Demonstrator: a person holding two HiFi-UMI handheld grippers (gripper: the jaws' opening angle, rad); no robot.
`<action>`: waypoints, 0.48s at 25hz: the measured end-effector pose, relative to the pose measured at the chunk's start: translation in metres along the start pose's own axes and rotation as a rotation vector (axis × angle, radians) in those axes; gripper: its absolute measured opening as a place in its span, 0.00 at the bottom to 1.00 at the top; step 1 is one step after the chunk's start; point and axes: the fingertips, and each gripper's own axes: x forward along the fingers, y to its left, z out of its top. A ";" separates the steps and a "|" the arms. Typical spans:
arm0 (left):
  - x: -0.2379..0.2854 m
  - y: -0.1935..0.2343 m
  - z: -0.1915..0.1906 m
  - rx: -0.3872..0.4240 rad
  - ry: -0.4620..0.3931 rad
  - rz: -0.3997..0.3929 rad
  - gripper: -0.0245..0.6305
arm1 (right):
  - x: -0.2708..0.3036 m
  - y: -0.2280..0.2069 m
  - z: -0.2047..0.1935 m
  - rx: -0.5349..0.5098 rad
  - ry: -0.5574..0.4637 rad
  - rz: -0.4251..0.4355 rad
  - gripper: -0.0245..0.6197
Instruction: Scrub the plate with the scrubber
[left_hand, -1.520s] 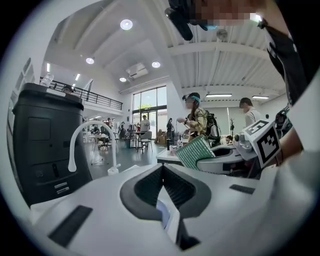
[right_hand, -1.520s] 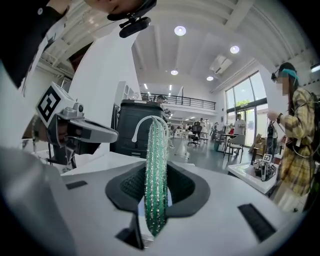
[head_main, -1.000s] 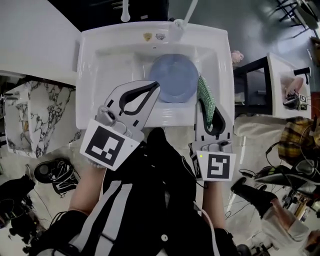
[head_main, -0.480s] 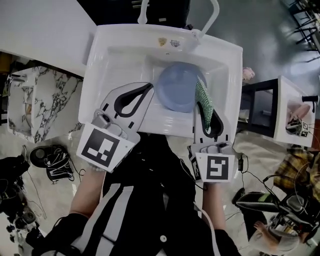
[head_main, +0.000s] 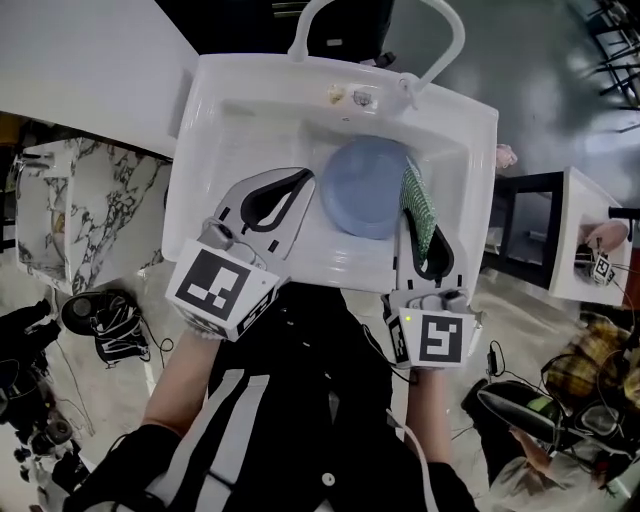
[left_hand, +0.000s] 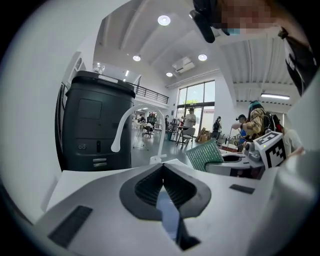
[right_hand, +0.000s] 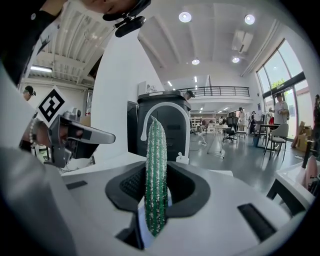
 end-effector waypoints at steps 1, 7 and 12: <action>0.004 0.003 -0.002 -0.012 0.006 -0.005 0.04 | 0.004 -0.001 0.000 -0.002 0.001 -0.003 0.18; 0.029 0.017 -0.011 -0.049 0.045 -0.036 0.04 | 0.022 -0.005 -0.004 0.012 0.021 -0.024 0.18; 0.050 0.028 -0.024 -0.101 0.082 -0.041 0.07 | 0.032 -0.006 -0.012 0.027 0.046 -0.028 0.18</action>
